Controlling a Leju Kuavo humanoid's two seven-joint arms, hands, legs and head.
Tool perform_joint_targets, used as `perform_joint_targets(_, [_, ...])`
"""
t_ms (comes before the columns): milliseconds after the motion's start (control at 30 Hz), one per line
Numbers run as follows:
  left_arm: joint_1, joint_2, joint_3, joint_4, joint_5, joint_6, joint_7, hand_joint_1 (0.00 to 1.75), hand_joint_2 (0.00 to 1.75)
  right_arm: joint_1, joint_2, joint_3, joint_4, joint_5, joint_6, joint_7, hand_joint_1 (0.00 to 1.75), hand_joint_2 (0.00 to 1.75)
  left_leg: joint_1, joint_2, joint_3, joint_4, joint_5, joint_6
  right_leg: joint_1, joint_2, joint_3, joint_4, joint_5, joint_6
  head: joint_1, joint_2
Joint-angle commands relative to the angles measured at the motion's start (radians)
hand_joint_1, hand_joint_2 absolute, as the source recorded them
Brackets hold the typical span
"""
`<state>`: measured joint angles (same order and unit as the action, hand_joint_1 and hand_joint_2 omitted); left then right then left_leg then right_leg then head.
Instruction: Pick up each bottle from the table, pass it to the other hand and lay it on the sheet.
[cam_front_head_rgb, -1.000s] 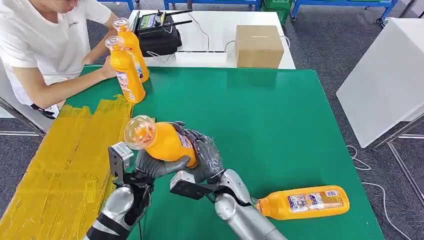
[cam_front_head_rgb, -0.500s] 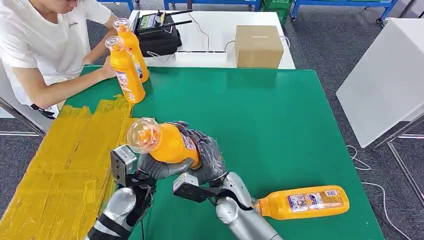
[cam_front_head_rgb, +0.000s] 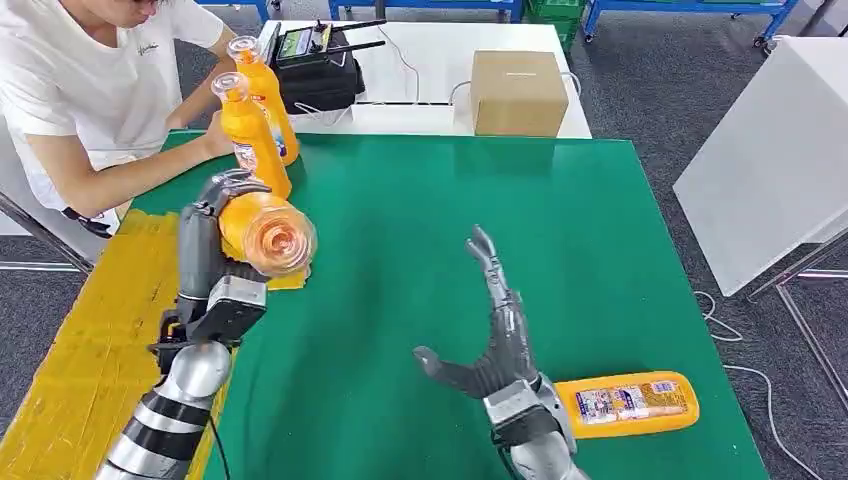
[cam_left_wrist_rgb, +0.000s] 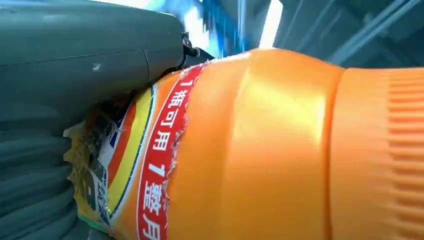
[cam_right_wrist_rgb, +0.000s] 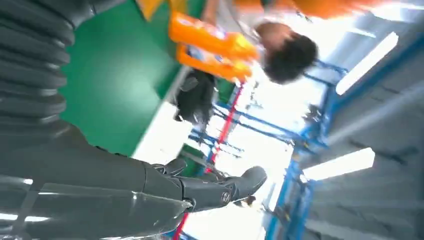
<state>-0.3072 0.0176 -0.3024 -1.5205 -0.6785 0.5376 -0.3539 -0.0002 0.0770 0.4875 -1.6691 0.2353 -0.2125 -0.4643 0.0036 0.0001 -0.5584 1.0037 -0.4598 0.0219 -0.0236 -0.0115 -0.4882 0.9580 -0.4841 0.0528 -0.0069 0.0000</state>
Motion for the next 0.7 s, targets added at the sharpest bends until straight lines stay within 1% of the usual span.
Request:
perform_joint_targets(33, [-0.102,0.102,0.145,0.218,-0.496,0.146,0.159,1.75,1.75,0.07,-0.073,-0.151,-0.181,-0.034,-0.009,-0.013,0.0,1.75,0.0,-0.001,0.001,-0.001,0.0,-0.001,0.0,-0.001,0.002,-0.001,0.0,-0.002,0.0,0.0])
perform_joint_targets(67, [-0.103,0.132,0.171,0.215,-0.749,0.161,0.265,1.75,1.75,0.068,-0.078,-0.158,-0.18,-0.042,-0.01,-0.016,0.0,1.75,0.001,-0.001,0.002,-0.001,0.0,-0.001,0.001,0.0,0.003,-0.002,0.0,-0.003,0.0,0.0])
perform_joint_targets(100, [-0.101,0.142,0.168,0.215,-0.827,0.161,0.274,1.75,1.75,0.065,-0.08,-0.162,-0.176,-0.047,-0.009,-0.018,0.0,1.75,0.001,0.0,0.002,-0.001,0.0,-0.001,0.001,0.001,0.002,-0.001,0.0,-0.003,0.0,0.0])
perform_joint_targets(233, [-0.101,0.142,0.168,0.215,-0.827,0.161,0.274,1.75,1.75,0.065,-0.08,-0.162,-0.176,-0.047,-0.009,-0.018,0.0,1.75,0.001,0.0,0.001,0.0,0.0,-0.001,0.001,0.001,0.001,0.0,0.0,-0.002,0.0,0.0])
perform_joint_targets(300, [-0.101,0.142,0.168,0.215,-0.827,0.161,0.274,1.75,1.75,0.065,-0.08,-0.162,-0.176,-0.047,-0.009,-0.018,0.0,1.75,0.002,0.0,0.003,-0.001,0.0,-0.002,0.002,0.001,0.004,-0.002,0.0,-0.004,0.0,0.0])
perform_joint_targets(333, [-0.101,0.142,0.168,0.215,-0.827,0.161,0.274,1.75,1.75,0.065,-0.08,-0.162,-0.176,-0.047,-0.009,-0.018,0.0,1.75,0.001,0.0,0.001,0.0,0.0,-0.001,0.001,0.0,0.001,-0.001,0.0,-0.002,0.0,0.0])
perform_joint_targets(433, [-0.101,0.142,0.168,0.215,-0.827,0.161,0.274,1.75,1.75,0.065,-0.08,-0.162,-0.176,-0.047,-0.009,-0.018,0.0,1.75,0.001,0.0,0.001,0.0,0.0,-0.001,0.001,0.0,0.001,-0.001,0.0,-0.002,0.0,0.0])
perform_joint_targets(467, [-0.101,0.151,0.165,0.227,-0.869,0.161,0.291,1.75,1.75,0.06,-0.077,-0.159,-0.17,-0.048,-0.011,-0.018,0.0,1.75,0.001,-0.001,0.001,0.0,0.0,-0.001,0.001,0.0,0.002,-0.001,0.0,-0.003,0.0,0.0])
perform_joint_targets(533, [-0.101,0.151,0.165,0.227,-0.869,0.161,0.291,1.75,1.75,0.06,-0.077,-0.159,-0.17,-0.048,-0.011,-0.018,0.0,1.75,0.001,0.0,0.001,0.0,0.0,-0.001,0.001,0.0,0.001,-0.001,0.0,-0.002,0.0,0.0])
perform_joint_targets(567, [-0.105,0.161,0.157,0.244,-0.884,0.161,0.293,1.75,1.75,0.056,-0.076,-0.16,-0.168,-0.05,-0.013,-0.021,0.0,1.75,0.002,0.0,0.003,-0.001,0.0,-0.002,0.003,0.001,0.004,-0.002,0.001,-0.004,0.0,0.0])
perform_joint_targets(600, [-0.132,0.2,0.12,0.31,-0.892,0.145,0.302,1.75,1.75,0.056,-0.076,-0.164,-0.172,-0.059,-0.018,-0.033,0.0,1.75,0.001,0.0,0.001,0.0,0.0,-0.001,0.001,0.0,0.001,-0.001,0.0,-0.002,0.0,0.0])
perform_joint_targets(633, [-0.208,0.352,-0.098,0.369,-0.892,0.088,0.484,1.75,1.75,0.056,-0.078,-0.168,-0.185,-0.062,-0.029,-0.041,0.0,1.75,0.001,0.0,0.001,0.0,0.0,-0.001,0.001,0.0,0.001,0.0,0.0,-0.002,0.0,0.0])
perform_joint_targets(667, [-0.245,0.388,-0.197,0.403,-0.892,0.048,0.549,1.75,1.75,0.057,-0.079,-0.172,-0.192,-0.063,-0.034,-0.044,0.0,1.75,0.002,-0.001,0.001,0.0,0.0,-0.001,0.002,-0.001,0.002,0.0,0.0,-0.003,0.0,0.0])
perform_joint_targets(700, [-0.284,0.348,-0.217,0.522,-0.892,-0.013,0.509,1.75,1.75,0.057,-0.084,-0.182,-0.21,-0.066,-0.037,-0.051,0.0,1.75,0.002,-0.004,-0.001,0.001,0.001,-0.002,0.002,-0.004,0.001,0.001,-0.001,-0.003,0.0,0.0])
